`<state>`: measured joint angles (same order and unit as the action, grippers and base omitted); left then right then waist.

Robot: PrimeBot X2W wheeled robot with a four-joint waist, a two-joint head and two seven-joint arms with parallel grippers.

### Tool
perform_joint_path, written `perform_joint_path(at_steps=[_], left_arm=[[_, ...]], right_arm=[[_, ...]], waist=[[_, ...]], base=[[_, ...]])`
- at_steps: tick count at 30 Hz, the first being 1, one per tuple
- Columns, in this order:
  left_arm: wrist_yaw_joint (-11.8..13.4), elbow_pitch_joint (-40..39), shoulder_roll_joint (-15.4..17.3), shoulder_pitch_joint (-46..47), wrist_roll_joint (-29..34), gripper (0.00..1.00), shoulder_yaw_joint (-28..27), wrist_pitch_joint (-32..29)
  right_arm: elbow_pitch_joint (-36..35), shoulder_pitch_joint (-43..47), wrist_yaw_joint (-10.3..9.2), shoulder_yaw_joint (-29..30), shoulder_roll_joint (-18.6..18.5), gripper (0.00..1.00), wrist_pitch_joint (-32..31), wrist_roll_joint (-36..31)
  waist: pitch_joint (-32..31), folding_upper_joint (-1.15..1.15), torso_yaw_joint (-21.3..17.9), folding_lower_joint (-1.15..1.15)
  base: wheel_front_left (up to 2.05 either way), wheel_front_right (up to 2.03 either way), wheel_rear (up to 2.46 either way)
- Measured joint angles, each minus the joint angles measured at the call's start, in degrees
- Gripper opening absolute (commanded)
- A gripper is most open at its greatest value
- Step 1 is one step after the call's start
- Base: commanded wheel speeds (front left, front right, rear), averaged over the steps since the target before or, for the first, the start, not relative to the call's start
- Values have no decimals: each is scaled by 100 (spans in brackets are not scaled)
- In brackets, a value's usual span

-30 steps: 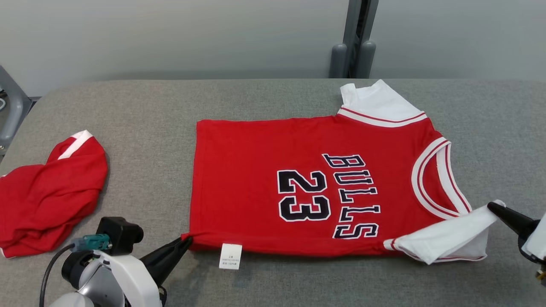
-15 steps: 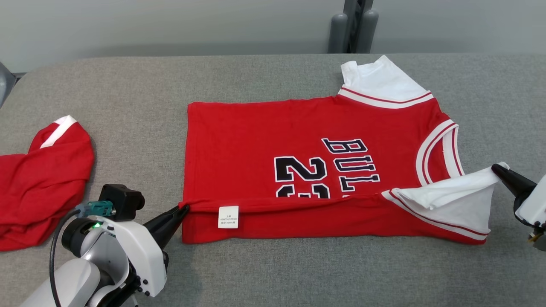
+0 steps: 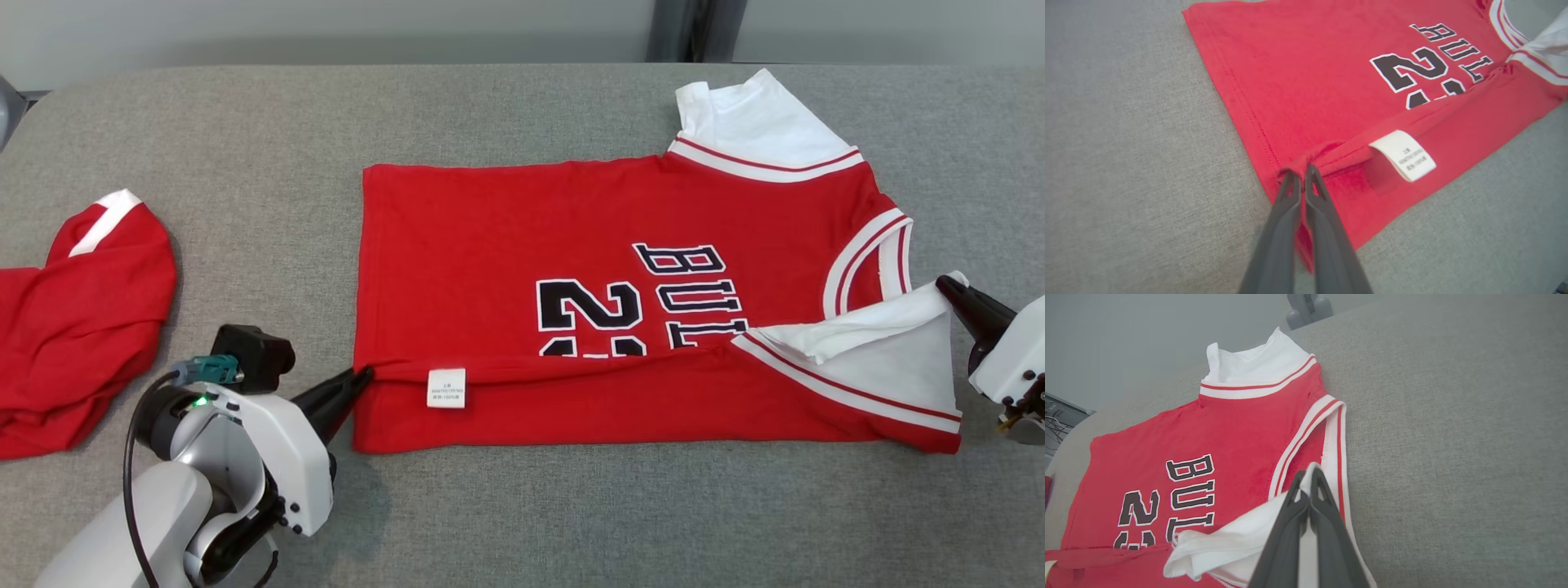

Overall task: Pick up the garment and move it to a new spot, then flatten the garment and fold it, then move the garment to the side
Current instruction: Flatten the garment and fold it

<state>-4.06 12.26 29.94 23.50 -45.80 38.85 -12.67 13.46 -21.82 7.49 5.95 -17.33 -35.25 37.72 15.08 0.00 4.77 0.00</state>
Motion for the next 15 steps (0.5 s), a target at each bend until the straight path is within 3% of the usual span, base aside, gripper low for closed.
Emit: perform_joint_path(at_steps=[15], left_arm=[[-99, 499, -214, 319, 104, 0, 91, 313]], right_arm=[[414, -268, 0, -448, -245, 0, 803, 243]], waist=[[191, 0, 28, 0]], base=[[0, 0, 0]])
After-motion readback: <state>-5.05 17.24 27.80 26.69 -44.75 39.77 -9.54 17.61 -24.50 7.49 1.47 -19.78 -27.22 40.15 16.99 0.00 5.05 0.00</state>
